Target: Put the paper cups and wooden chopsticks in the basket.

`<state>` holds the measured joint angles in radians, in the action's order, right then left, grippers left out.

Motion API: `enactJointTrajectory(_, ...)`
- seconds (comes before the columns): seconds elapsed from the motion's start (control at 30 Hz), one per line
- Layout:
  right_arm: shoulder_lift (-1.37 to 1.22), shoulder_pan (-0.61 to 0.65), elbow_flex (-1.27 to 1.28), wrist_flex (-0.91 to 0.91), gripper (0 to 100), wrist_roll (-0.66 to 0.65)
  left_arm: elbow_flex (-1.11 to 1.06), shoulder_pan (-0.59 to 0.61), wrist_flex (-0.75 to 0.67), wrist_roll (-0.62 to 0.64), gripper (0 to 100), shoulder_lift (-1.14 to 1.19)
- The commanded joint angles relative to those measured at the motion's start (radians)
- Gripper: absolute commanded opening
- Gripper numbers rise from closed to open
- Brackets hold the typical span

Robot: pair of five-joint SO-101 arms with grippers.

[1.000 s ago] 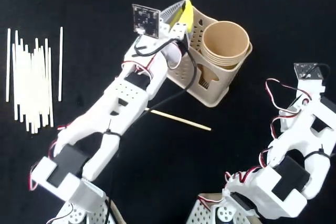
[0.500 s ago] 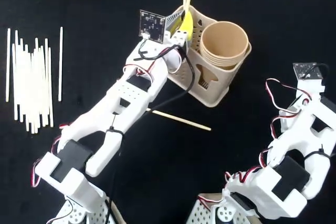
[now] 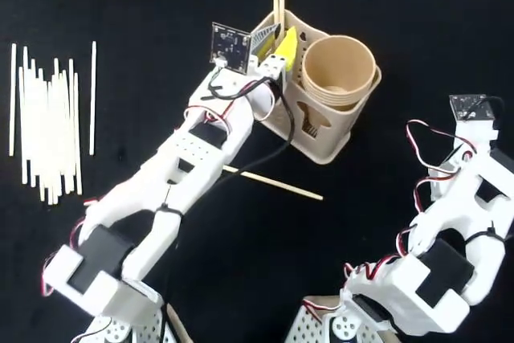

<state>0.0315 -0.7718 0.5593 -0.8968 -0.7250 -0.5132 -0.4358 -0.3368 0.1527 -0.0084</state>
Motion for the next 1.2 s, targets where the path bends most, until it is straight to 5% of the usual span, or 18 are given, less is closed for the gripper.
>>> enactJointTrajectory(0.0,0.022,-0.012,-0.004,0.015,16.9,-0.006,-0.015,-0.018,0.149,-0.005,10,-0.207)
enactJointTrajectory(0.17,0.022,-0.012,-0.005,0.011,16.9,-0.006,-0.004,-0.018,0.494,-0.009,10,-0.532)
enactJointTrajectory(0.37,0.031,-0.028,-0.068,-0.132,17.0,-0.006,0.001,0.001,0.896,-0.196,10,-0.924)
enactJointTrajectory(0.57,0.031,-0.106,-0.216,-0.307,17.0,0.060,0.058,0.216,1.366,-0.265,10,-1.086)
enactJointTrajectory(0.8,0.028,-0.103,-0.225,-0.358,17.0,0.064,0.012,0.326,1.711,-0.542,10,-0.902)
enactJointTrajectory(1.0,0.022,-0.109,-0.185,-0.351,17.0,0.064,0.048,0.341,1.725,-0.749,10,-0.569)
enactJointTrajectory(1.17,0.022,-0.107,-0.131,-0.350,17.0,0.064,0.259,0.380,1.709,-0.781,10,-0.196)
